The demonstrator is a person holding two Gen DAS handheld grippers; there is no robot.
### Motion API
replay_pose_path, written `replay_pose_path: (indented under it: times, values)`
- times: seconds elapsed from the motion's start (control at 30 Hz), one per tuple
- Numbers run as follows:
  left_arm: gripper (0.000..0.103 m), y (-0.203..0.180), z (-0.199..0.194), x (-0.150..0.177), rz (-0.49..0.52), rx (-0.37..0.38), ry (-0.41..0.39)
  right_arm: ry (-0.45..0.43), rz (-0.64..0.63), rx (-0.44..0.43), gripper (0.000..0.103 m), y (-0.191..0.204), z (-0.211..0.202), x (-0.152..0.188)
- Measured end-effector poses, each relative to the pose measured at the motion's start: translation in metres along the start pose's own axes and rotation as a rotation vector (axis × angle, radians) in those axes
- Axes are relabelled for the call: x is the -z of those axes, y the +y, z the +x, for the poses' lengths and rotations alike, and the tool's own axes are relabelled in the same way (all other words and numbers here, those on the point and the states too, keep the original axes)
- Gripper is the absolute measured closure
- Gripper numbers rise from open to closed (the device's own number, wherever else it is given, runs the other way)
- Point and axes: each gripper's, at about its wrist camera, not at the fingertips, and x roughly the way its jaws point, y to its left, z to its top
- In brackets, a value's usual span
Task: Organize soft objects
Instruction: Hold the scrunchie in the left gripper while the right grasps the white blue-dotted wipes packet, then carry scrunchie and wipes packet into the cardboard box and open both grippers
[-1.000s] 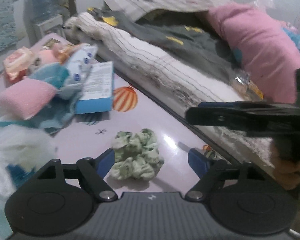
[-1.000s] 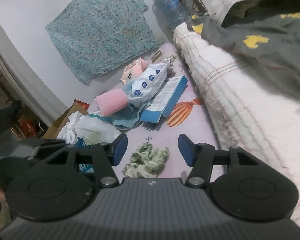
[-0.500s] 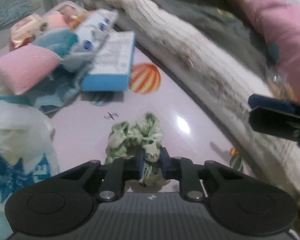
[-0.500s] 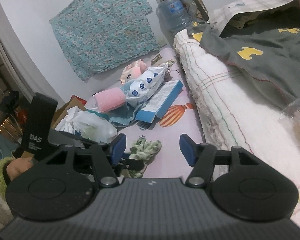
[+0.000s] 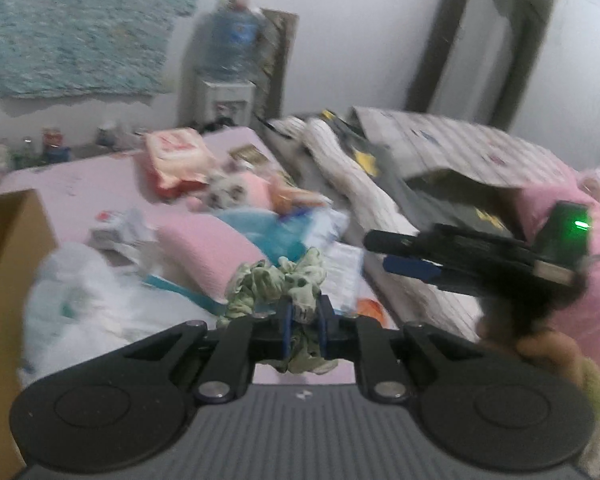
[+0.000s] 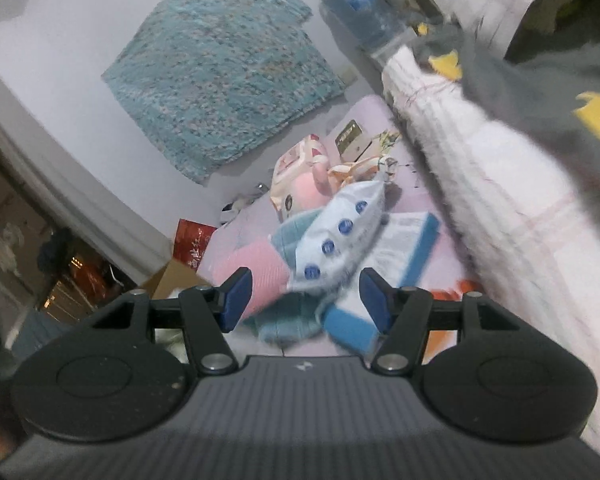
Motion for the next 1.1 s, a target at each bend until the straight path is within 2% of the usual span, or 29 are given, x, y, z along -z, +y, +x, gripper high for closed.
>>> replay_pose_path:
  times: [0.17, 0.3, 0.37, 0.47, 0.53, 0.6, 0.73, 0.9, 1.1]
  values:
    - [0.09, 0.023, -0.012, -0.003, -0.048, -0.045, -0.028, 0.034, 0.063, 0.114, 0.044, -0.003, 0.068, -0.021]
    - [0.09, 0.038, -0.014, 0.002, -0.079, -0.062, -0.037, 0.1, 0.103, 0.145, 0.043, -0.01, 0.108, -0.026]
    - [0.09, 0.043, -0.017, 0.007, -0.088, -0.063, -0.036, 0.115, 0.123, 0.147, 0.046, -0.013, 0.121, -0.028]
    - [0.09, 0.047, -0.02, 0.012, -0.097, -0.069, -0.038, 0.114, 0.144, 0.148, 0.056, -0.012, 0.124, -0.028]
    - [0.09, 0.048, -0.025, 0.013, -0.104, -0.071, -0.045, 0.107, 0.167, 0.147, 0.063, -0.013, 0.12, -0.026]
    - [0.09, 0.05, -0.031, 0.016, -0.105, -0.071, -0.055, 0.082, 0.182, 0.146, 0.066, -0.012, 0.111, -0.023]
    - [0.09, 0.051, -0.046, 0.02, -0.11, -0.065, -0.077, -0.005, 0.168, 0.155, 0.067, -0.006, 0.079, -0.019]
    - [0.09, 0.058, -0.076, 0.023, -0.124, -0.067, -0.128, -0.108, 0.136, 0.14, 0.067, 0.012, 0.021, -0.013]
    - [0.09, 0.084, -0.137, 0.027, -0.156, -0.151, -0.233, -0.154, 0.074, 0.041, 0.067, 0.06, -0.04, -0.007]
